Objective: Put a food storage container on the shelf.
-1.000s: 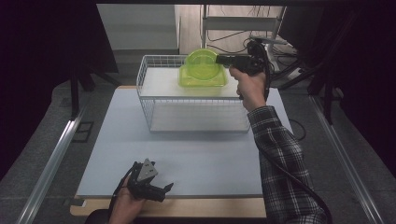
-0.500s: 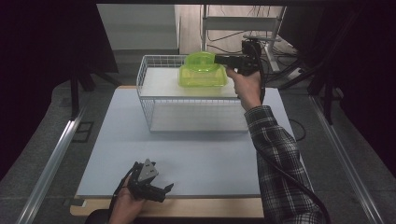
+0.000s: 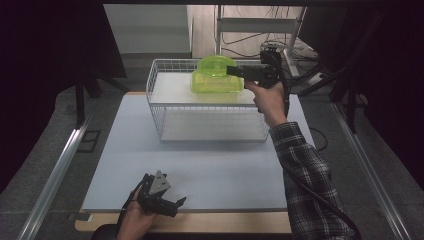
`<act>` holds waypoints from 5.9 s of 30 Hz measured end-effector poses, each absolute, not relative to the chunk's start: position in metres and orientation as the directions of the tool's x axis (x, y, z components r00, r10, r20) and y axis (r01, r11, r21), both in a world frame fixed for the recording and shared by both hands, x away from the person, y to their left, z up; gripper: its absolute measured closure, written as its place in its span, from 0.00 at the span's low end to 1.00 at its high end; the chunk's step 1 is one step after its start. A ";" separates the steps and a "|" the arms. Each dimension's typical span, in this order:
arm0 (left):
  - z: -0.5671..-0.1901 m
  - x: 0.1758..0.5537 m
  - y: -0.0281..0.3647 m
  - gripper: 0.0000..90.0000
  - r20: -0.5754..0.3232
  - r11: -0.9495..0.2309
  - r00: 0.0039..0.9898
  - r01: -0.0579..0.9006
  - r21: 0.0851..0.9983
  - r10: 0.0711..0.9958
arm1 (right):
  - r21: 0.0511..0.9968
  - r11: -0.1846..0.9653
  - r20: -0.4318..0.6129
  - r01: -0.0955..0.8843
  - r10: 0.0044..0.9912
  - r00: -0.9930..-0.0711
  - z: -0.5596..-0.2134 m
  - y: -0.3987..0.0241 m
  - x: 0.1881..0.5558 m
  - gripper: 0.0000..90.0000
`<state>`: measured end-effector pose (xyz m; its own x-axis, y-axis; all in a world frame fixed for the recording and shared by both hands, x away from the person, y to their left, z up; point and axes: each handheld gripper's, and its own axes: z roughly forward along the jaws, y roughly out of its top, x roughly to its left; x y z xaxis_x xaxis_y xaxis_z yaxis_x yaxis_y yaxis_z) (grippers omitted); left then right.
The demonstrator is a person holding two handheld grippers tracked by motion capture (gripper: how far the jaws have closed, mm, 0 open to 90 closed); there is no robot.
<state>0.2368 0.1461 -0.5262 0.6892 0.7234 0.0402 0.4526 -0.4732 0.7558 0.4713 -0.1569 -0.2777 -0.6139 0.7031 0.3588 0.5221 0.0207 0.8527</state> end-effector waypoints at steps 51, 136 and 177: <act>-0.520 0.236 0.152 0.00 -0.091 -0.352 0.683 0.480 0.803 0.725 | 0.867 0.207 0.239 0.453 0.625 -0.743 -0.335 -0.177 0.403 0.12; -0.521 0.234 0.151 0.00 -0.054 -0.375 0.691 0.455 0.807 0.721 | 0.821 0.384 0.104 0.423 0.627 -0.772 -0.445 -0.199 0.346 0.04; -0.523 0.235 0.149 0.00 -0.037 -0.395 0.688 0.459 0.795 0.725 | 0.776 0.445 0.053 0.448 0.661 -0.748 -0.481 -0.239 0.306 0.00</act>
<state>0.2353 0.1489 -0.5228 0.6881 0.7247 -0.0368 0.4591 -0.3955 0.7955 0.3061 -0.2391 -0.4810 -0.7482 0.6614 0.0527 0.4476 0.4446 0.7759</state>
